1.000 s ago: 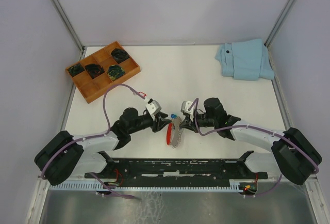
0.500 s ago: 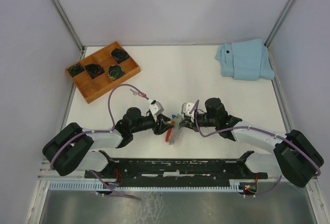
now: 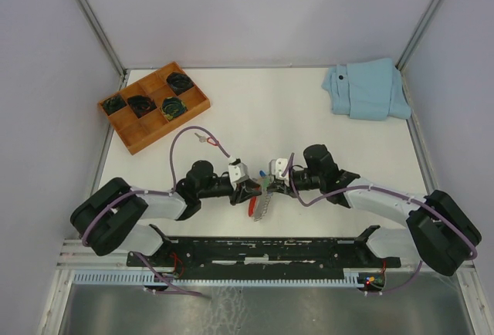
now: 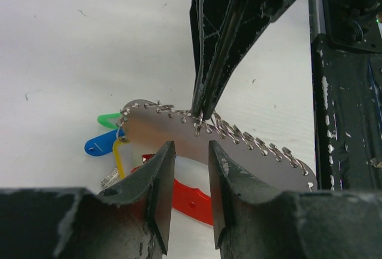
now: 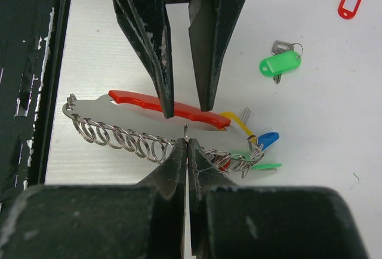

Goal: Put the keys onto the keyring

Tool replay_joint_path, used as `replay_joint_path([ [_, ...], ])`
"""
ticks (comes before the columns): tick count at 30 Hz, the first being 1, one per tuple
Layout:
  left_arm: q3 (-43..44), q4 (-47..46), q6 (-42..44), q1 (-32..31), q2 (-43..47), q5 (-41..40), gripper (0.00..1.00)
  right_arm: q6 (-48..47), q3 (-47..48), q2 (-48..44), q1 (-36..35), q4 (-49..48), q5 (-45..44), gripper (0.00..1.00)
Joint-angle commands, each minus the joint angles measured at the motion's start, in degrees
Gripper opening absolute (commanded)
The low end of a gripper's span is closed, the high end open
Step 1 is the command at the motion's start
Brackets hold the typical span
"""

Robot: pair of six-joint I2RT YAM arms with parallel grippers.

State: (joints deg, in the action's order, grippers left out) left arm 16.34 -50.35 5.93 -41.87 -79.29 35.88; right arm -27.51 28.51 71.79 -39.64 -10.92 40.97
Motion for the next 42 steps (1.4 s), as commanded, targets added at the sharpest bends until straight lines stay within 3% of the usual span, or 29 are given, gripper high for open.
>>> replay_joint_path([
  [1, 2.01, -3.01, 5.70, 0.14, -2.50, 3.83, 0.36, -2.41, 3.30, 0.10, 0.26, -0.58, 2.58, 0.02],
  [13, 4.03, -4.24, 6.70, 0.14, -5.53, 6.71, 0.33, -2.56, 3.83, 1.01, 0.21, -0.42, 3.50, 0.02],
  [21, 4.87, -4.52, 6.24, 0.04, -7.02, 8.30, 0.19, -2.43, 4.19, 1.67, 0.24, -0.57, 3.97, 0.02],
  [24, 5.42, -3.36, 6.63, 0.03, -7.17, 8.75, 0.04, -2.35, 4.19, 1.45, 0.26, -0.37, 3.94, 0.02],
  [27, 5.80, -2.34, 6.67, 0.03, -7.03, 8.73, 0.03, -2.25, 4.19, 0.97, 0.25, 0.02, 3.70, 0.03],
  [35, 5.64, 4.11, 10.27, -0.18, -3.73, 3.93, 0.03, 0.01, 3.71, -4.76, 0.48, 3.99, -4.26, 0.29],
  [42, 5.67, 4.80, 10.68, -0.75, -2.51, 3.78, 0.03, 1.22, 1.83, -6.64, 0.62, 3.15, -9.62, 0.35],
])
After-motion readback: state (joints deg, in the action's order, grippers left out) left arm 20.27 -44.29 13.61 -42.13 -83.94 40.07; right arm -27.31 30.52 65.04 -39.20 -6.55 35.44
